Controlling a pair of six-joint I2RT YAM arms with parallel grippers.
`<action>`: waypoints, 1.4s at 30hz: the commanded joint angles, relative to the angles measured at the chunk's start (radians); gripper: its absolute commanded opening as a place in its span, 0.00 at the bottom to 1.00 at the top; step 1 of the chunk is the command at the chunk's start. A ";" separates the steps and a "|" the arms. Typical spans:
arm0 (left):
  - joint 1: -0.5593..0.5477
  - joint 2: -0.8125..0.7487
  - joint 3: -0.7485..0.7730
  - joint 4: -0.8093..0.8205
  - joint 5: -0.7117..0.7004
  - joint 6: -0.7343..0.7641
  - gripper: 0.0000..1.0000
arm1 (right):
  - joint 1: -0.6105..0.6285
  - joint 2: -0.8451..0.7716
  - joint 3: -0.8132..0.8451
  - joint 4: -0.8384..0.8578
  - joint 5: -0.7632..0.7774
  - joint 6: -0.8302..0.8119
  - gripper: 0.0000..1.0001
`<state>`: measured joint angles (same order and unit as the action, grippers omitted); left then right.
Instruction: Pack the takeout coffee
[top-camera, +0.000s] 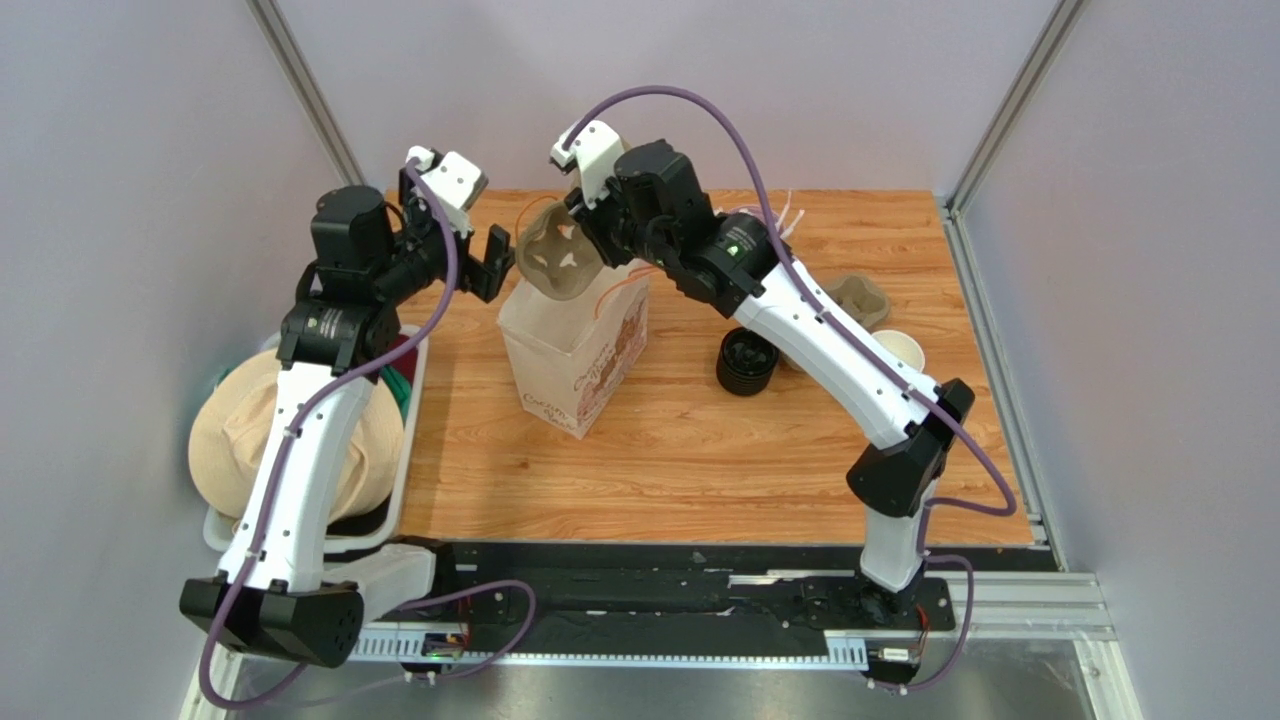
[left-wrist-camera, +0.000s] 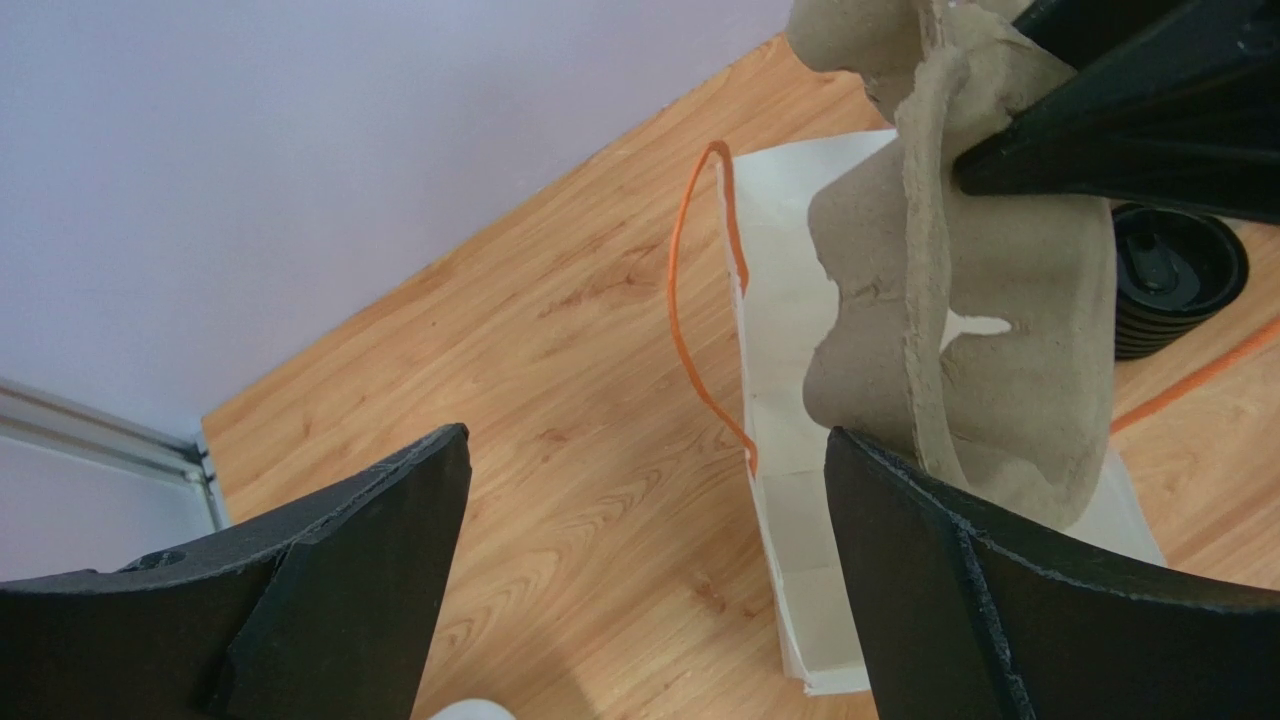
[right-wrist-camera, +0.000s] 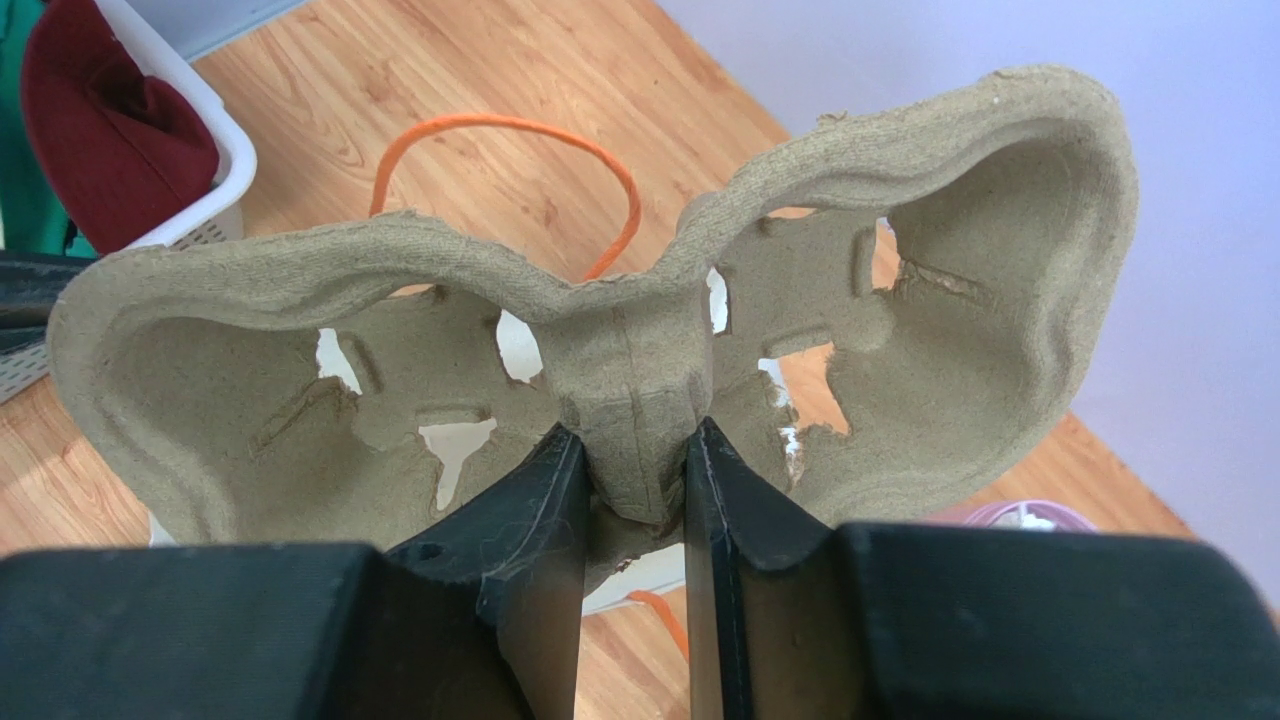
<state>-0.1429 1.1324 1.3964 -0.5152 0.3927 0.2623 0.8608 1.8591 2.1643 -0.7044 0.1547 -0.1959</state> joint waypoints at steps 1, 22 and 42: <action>0.005 0.043 0.047 0.079 0.009 -0.041 0.97 | 0.009 0.026 0.051 0.014 -0.030 0.065 0.25; 0.005 0.196 0.138 0.090 0.103 -0.067 0.79 | 0.089 0.094 0.034 -0.162 0.117 0.007 0.25; 0.005 0.185 0.066 0.115 -0.063 -0.106 0.36 | 0.202 0.181 0.074 -0.240 0.315 -0.137 0.25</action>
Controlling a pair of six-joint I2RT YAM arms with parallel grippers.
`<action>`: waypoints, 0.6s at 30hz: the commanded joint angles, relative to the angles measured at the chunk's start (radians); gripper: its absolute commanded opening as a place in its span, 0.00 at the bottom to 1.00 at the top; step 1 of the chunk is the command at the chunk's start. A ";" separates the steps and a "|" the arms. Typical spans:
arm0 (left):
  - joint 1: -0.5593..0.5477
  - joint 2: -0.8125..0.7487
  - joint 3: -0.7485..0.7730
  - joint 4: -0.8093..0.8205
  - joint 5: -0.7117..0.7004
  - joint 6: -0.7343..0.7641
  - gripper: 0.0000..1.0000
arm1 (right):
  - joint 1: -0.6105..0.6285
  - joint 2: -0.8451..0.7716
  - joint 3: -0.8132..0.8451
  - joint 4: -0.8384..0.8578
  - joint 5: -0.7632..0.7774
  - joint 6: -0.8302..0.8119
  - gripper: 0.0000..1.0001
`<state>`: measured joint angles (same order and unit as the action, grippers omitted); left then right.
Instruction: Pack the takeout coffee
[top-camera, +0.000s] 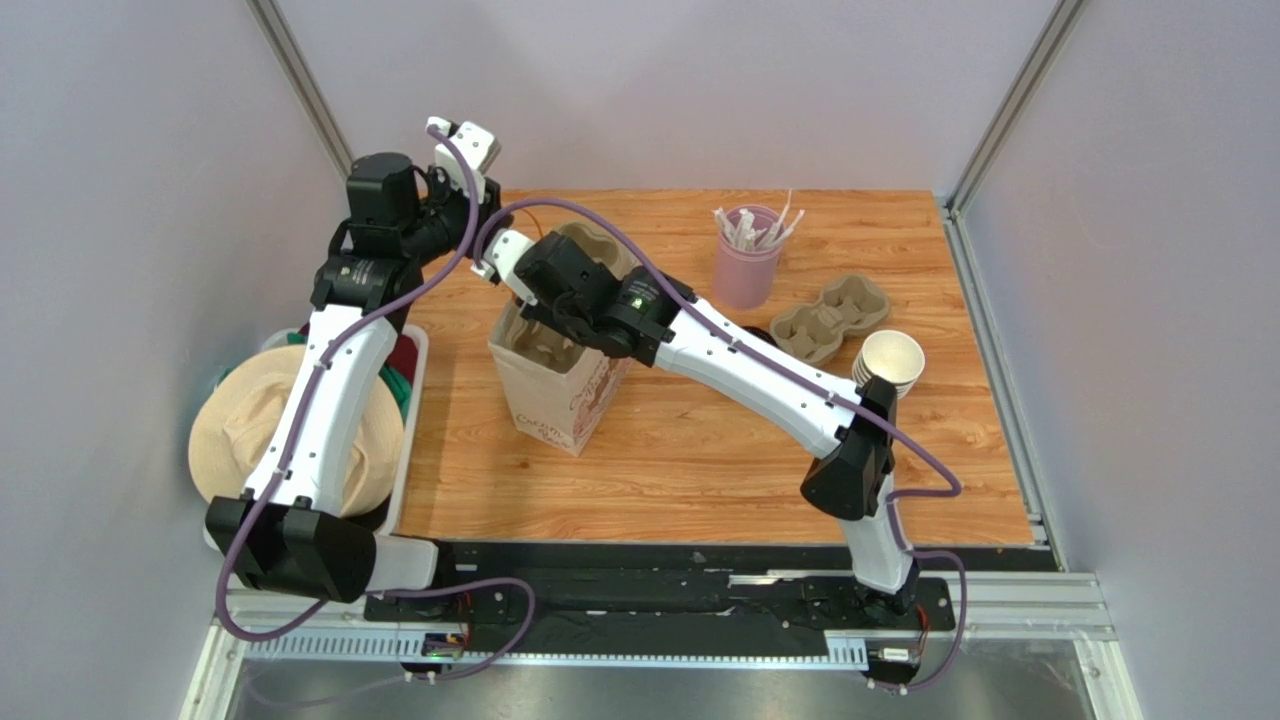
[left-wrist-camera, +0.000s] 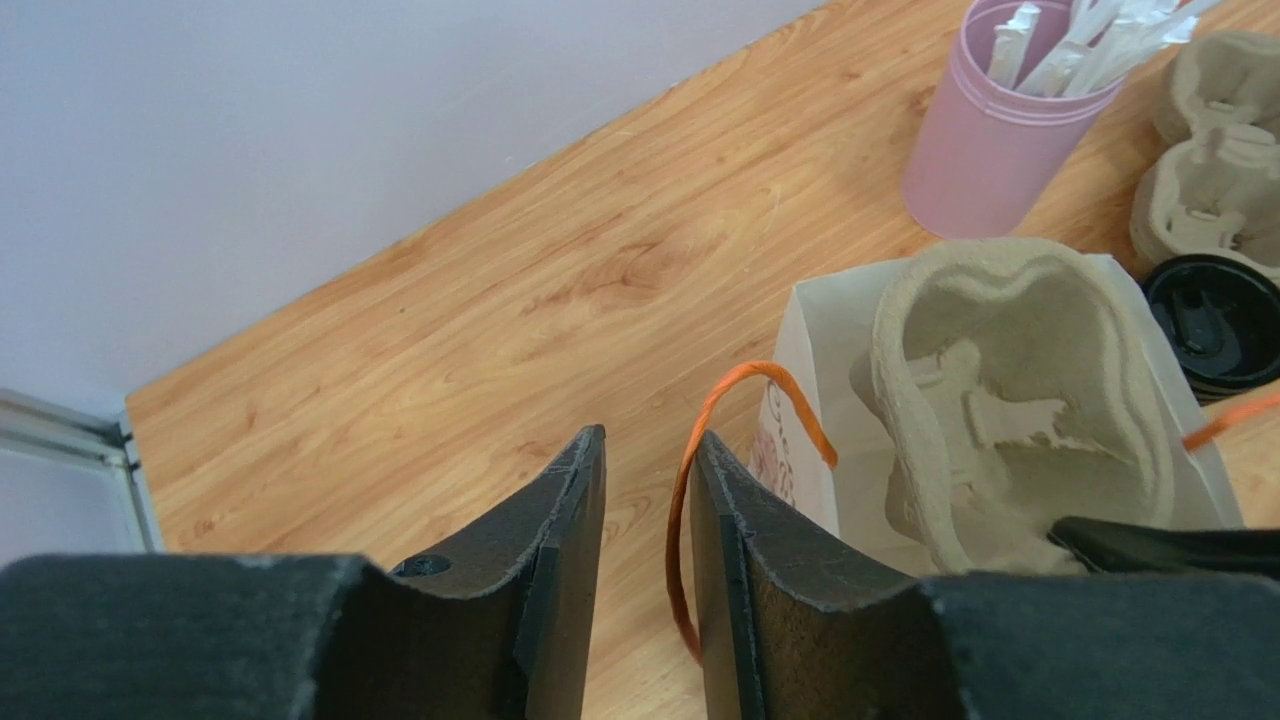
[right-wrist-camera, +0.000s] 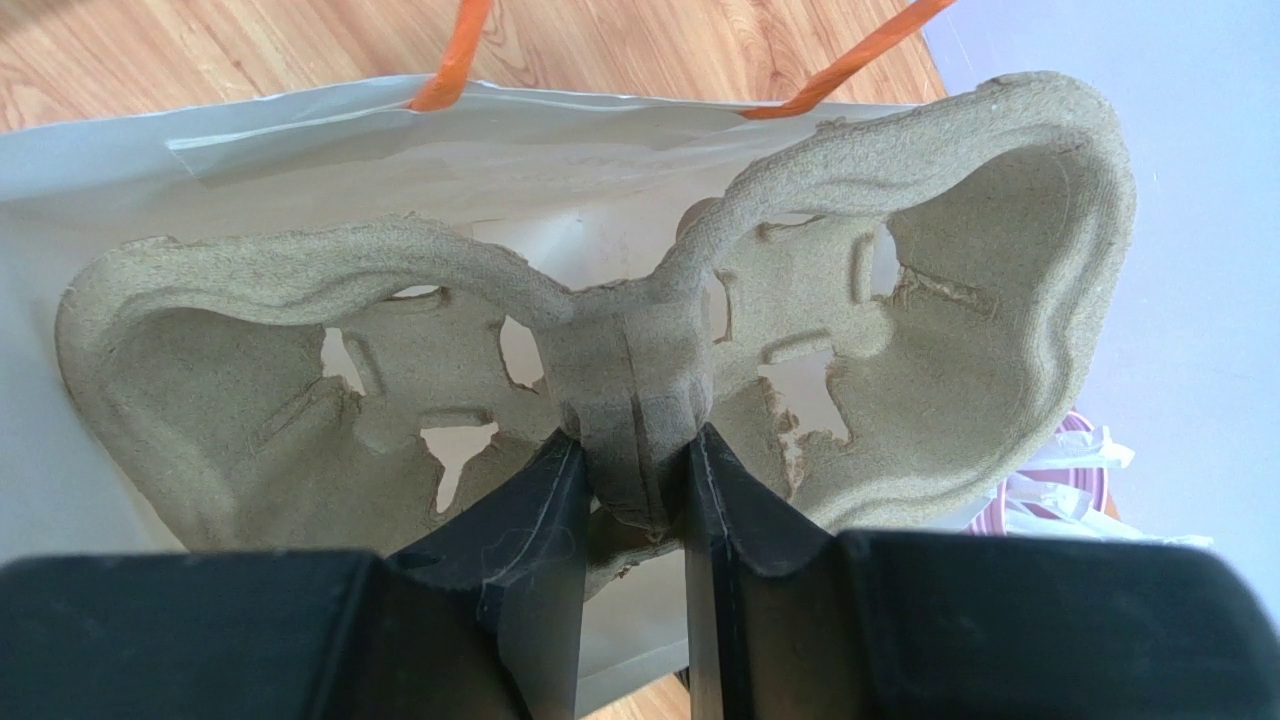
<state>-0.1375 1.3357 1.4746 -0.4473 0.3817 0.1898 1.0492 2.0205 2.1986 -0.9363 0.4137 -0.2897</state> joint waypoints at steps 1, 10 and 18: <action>-0.001 -0.020 -0.017 0.048 -0.056 -0.042 0.36 | 0.017 0.021 0.041 -0.018 0.053 -0.043 0.25; -0.001 -0.038 -0.051 0.076 -0.029 -0.062 0.36 | 0.018 0.050 0.065 -0.079 0.004 -0.017 0.25; -0.001 -0.067 -0.103 0.114 -0.027 -0.088 0.34 | 0.018 0.076 0.079 -0.120 -0.062 0.004 0.25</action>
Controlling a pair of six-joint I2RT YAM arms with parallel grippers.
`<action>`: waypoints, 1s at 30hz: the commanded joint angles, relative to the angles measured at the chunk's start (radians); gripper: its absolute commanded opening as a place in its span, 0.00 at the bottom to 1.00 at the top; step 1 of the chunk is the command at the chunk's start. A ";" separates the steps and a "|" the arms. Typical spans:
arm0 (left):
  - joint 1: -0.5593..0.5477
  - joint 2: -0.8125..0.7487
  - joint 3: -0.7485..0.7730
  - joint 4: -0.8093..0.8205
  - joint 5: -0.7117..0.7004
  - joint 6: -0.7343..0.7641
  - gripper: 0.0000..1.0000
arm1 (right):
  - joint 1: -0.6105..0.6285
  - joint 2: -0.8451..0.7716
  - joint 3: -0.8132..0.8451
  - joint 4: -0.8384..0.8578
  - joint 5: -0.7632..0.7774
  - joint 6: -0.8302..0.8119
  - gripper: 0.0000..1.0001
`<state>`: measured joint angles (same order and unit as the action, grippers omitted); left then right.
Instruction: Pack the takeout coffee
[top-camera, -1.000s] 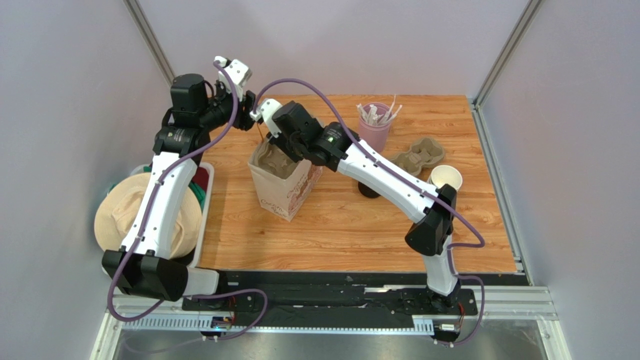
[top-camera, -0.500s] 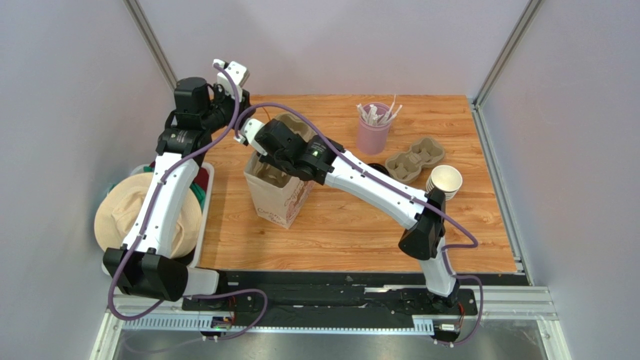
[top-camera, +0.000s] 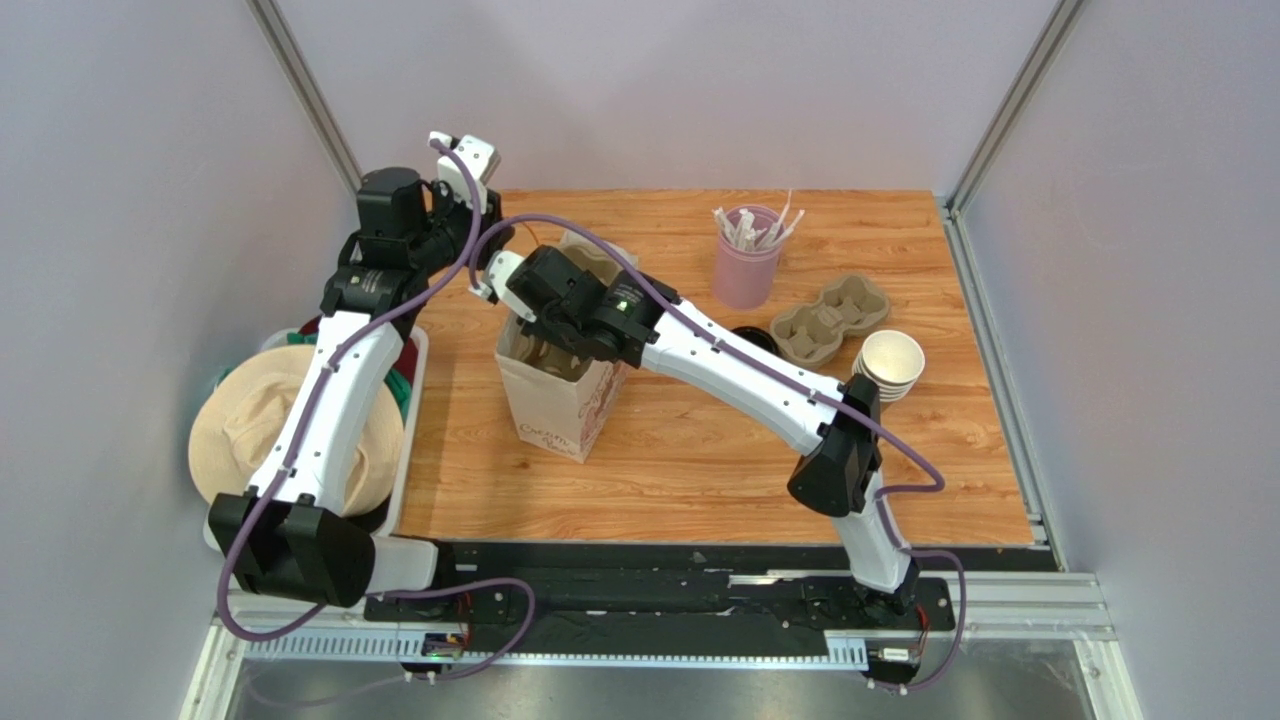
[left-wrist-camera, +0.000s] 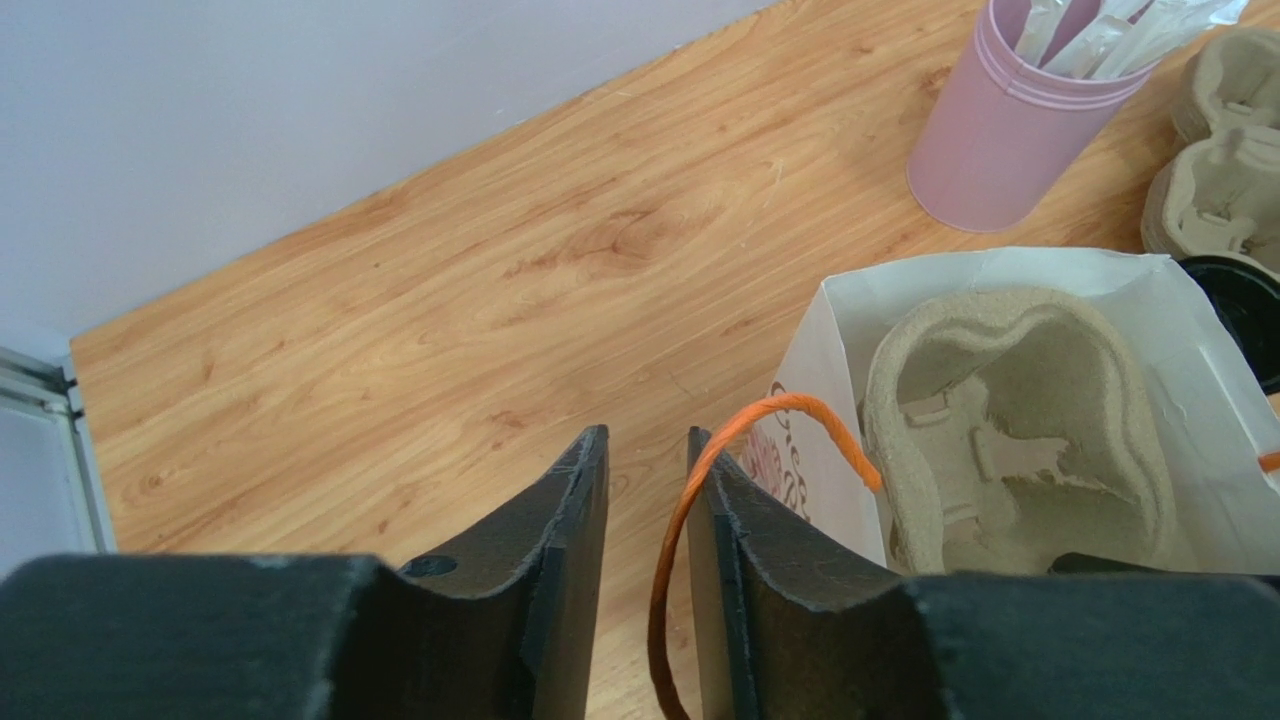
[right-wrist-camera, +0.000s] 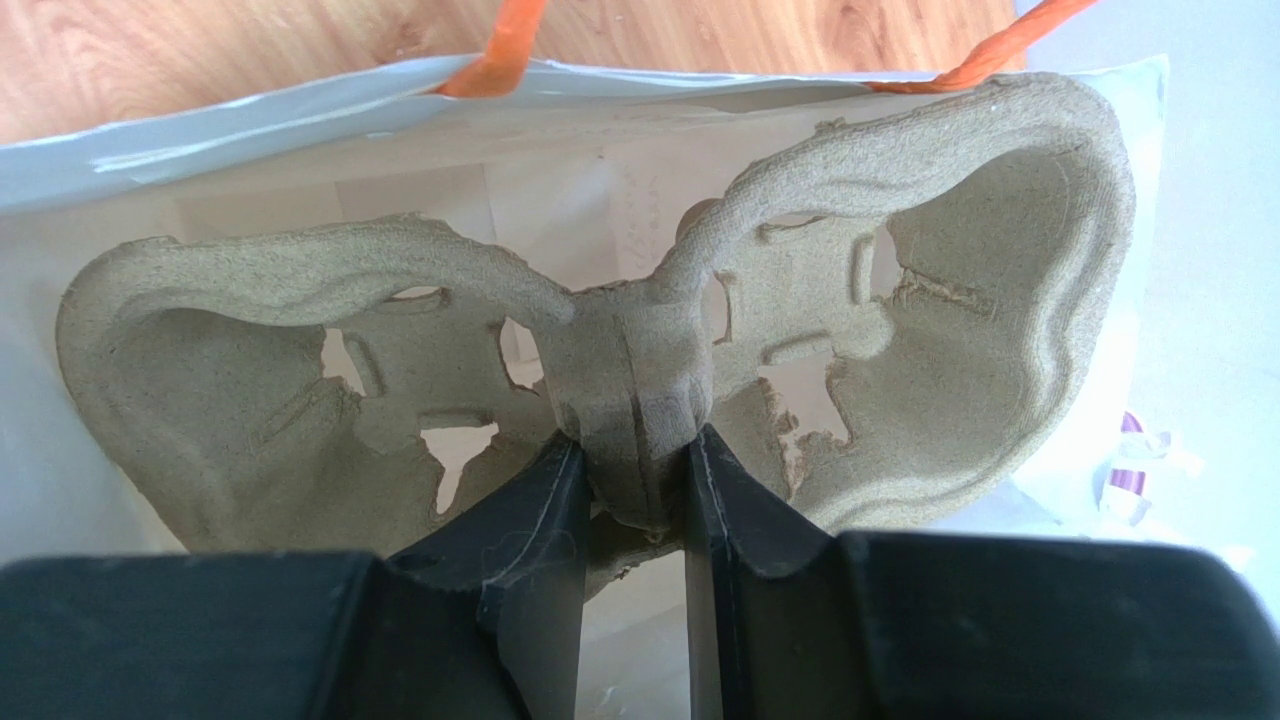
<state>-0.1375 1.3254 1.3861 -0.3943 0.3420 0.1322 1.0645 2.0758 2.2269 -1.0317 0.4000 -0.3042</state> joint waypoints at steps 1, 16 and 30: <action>-0.001 -0.057 -0.018 0.063 0.012 -0.032 0.33 | 0.003 0.024 0.053 -0.030 -0.058 0.023 0.25; -0.001 -0.088 -0.048 0.058 -0.069 -0.049 0.22 | -0.011 0.060 0.025 -0.041 -0.168 0.042 0.24; -0.001 -0.097 -0.084 0.069 -0.083 -0.072 0.19 | -0.040 0.090 0.027 -0.065 -0.270 0.069 0.24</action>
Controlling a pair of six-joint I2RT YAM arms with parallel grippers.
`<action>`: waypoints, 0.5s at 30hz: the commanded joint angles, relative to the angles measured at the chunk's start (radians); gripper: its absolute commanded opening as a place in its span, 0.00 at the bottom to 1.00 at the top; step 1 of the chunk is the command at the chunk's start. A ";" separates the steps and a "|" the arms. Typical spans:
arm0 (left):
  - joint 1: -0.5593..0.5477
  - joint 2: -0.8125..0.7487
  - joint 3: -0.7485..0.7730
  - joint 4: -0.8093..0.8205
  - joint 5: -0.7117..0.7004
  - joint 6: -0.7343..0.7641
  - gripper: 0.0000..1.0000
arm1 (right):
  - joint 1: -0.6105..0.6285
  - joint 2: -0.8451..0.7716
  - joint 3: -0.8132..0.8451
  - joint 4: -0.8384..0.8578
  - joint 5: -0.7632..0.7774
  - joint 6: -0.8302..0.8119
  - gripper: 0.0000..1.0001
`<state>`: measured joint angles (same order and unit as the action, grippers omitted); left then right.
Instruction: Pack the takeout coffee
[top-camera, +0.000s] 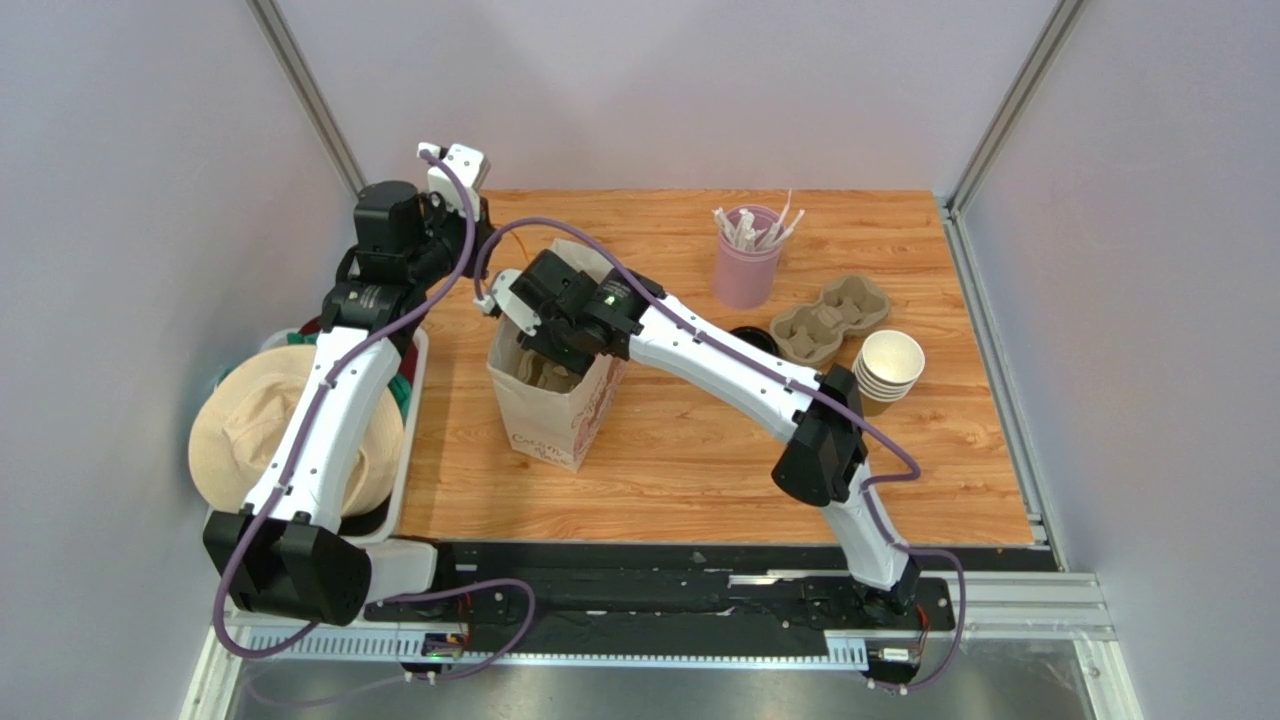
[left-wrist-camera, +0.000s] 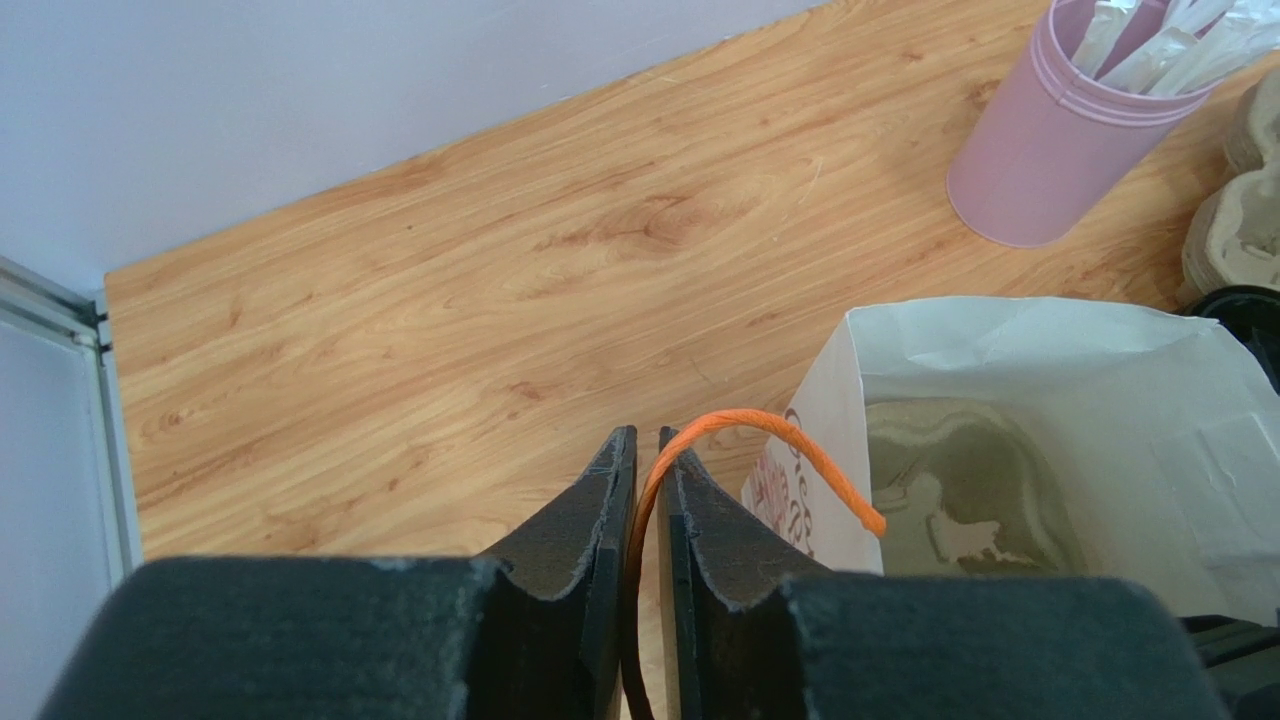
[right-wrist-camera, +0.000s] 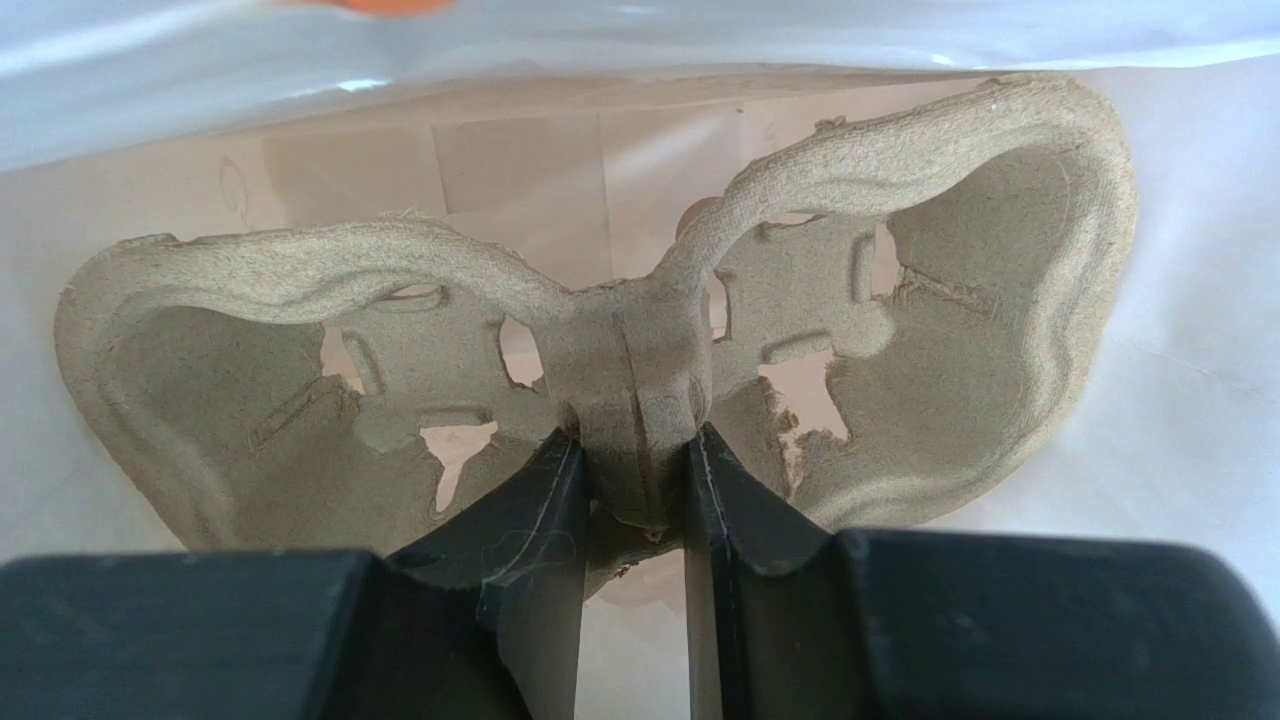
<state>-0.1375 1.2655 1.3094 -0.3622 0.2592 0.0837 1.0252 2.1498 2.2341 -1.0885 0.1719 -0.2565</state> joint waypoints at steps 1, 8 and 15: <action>-0.001 -0.037 -0.009 0.039 0.000 -0.024 0.19 | -0.004 0.019 0.021 -0.008 -0.049 0.022 0.24; -0.001 -0.041 -0.013 0.039 -0.011 -0.032 0.19 | -0.013 0.025 0.021 -0.010 -0.077 0.023 0.24; -0.001 -0.043 -0.015 0.040 -0.005 -0.039 0.19 | -0.016 0.032 0.019 -0.019 -0.103 0.016 0.24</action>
<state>-0.1375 1.2579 1.2980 -0.3603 0.2523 0.0647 1.0149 2.1735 2.2341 -1.1000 0.1024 -0.2501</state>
